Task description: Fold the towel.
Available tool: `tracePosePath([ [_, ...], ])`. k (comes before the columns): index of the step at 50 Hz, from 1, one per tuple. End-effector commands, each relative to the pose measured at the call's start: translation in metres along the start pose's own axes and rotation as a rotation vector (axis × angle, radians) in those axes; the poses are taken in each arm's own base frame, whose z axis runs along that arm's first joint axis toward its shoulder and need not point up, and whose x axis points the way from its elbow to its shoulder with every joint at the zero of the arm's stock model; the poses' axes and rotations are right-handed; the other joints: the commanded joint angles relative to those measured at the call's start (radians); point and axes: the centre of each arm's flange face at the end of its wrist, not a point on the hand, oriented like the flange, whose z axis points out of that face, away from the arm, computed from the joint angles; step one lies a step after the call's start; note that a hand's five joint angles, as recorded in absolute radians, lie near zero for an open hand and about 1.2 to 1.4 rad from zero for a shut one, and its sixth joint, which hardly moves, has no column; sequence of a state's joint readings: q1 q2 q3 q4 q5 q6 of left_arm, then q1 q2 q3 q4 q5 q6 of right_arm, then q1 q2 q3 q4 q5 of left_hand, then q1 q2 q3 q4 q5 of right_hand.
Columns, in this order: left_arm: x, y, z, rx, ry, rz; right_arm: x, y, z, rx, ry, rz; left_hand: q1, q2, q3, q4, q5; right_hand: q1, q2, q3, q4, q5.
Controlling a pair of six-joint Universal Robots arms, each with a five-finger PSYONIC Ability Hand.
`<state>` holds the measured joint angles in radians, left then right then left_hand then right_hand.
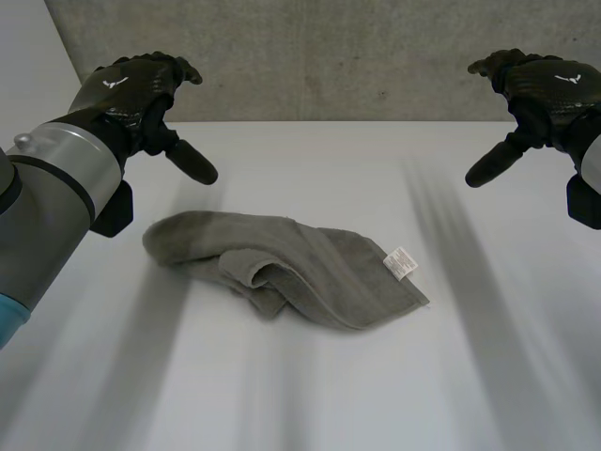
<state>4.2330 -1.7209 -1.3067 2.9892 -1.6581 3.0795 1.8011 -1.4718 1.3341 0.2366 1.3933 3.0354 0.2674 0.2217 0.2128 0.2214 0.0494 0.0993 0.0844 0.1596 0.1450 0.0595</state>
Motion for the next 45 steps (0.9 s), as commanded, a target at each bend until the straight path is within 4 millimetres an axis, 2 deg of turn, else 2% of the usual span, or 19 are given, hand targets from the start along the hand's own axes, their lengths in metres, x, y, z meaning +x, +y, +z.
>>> tracePosePath([
  [1, -0.001, -0.001, 0.0, 0.002, -0.005, 0.005, 0.002, -0.001, 0.001, 0.003, 0.005, 0.002, -0.107, -0.061, -0.038, -0.047, -0.049, -0.099, -0.084, 0.015, 0.03, -0.06],
  [21, -0.001, 0.008, 0.002, -0.026, -0.007, 0.008, 0.005, -0.005, -0.003, 0.019, 0.028, -0.003, -0.107, -0.061, -0.038, -0.047, -0.049, -0.099, -0.084, 0.015, 0.03, -0.06],
  [32, -0.001, 0.015, 0.0, -0.049, -0.002, 0.013, 0.002, 0.001, -0.004, 0.0, 0.018, -0.006, -0.107, -0.061, -0.038, -0.047, -0.049, -0.099, -0.084, 0.015, 0.03, -0.06],
  [36, 0.003, 0.037, -0.001, -0.119, 0.008, 0.025, -0.005, 0.016, -0.005, -0.048, -0.009, -0.009, -0.107, -0.061, -0.038, -0.047, -0.049, -0.099, -0.084, 0.015, 0.03, -0.06],
  [37, 0.003, 0.037, -0.001, -0.12, 0.008, 0.025, -0.005, 0.016, -0.005, -0.049, -0.009, -0.009, -0.107, -0.061, -0.038, -0.047, -0.049, -0.099, -0.084, 0.015, 0.03, -0.06],
  [39, 0.009, 0.056, -0.003, -0.182, 0.027, 0.051, -0.014, 0.033, -0.007, -0.099, -0.039, -0.006, -0.107, -0.061, -0.038, -0.047, -0.049, -0.099, -0.084, 0.015, 0.03, -0.06],
  [40, 0.009, 0.056, -0.003, -0.183, 0.027, 0.051, -0.014, 0.033, -0.007, -0.099, -0.039, -0.006, -0.107, -0.061, -0.038, -0.047, -0.049, -0.099, -0.084, 0.015, 0.03, -0.06],
  [42, 0.017, 0.075, -0.009, -0.242, 0.052, 0.092, -0.031, 0.058, -0.007, -0.162, -0.093, -0.013, -0.107, -0.061, -0.038, -0.047, -0.049, -0.099, -0.084, 0.015, 0.03, -0.06],
  [43, 0.017, 0.075, -0.009, -0.242, 0.052, 0.093, -0.032, 0.058, -0.007, -0.162, -0.093, -0.013, -0.107, -0.061, -0.038, -0.047, -0.049, -0.099, -0.084, 0.015, 0.03, -0.06],
  [44, 0.021, 0.085, -0.012, -0.271, 0.062, 0.119, -0.041, 0.069, -0.008, -0.182, -0.121, -0.018, -0.107, -0.061, -0.038, -0.047, -0.049, -0.099, -0.084, 0.015, 0.03, -0.06],
  [45, 0.021, 0.085, -0.012, -0.272, 0.063, 0.12, -0.049, 0.079, -0.008, -0.199, -0.141, -0.022, -0.107, -0.061, -0.038, -0.047, -0.049, -0.099, -0.084, 0.015, 0.03, -0.06],
])
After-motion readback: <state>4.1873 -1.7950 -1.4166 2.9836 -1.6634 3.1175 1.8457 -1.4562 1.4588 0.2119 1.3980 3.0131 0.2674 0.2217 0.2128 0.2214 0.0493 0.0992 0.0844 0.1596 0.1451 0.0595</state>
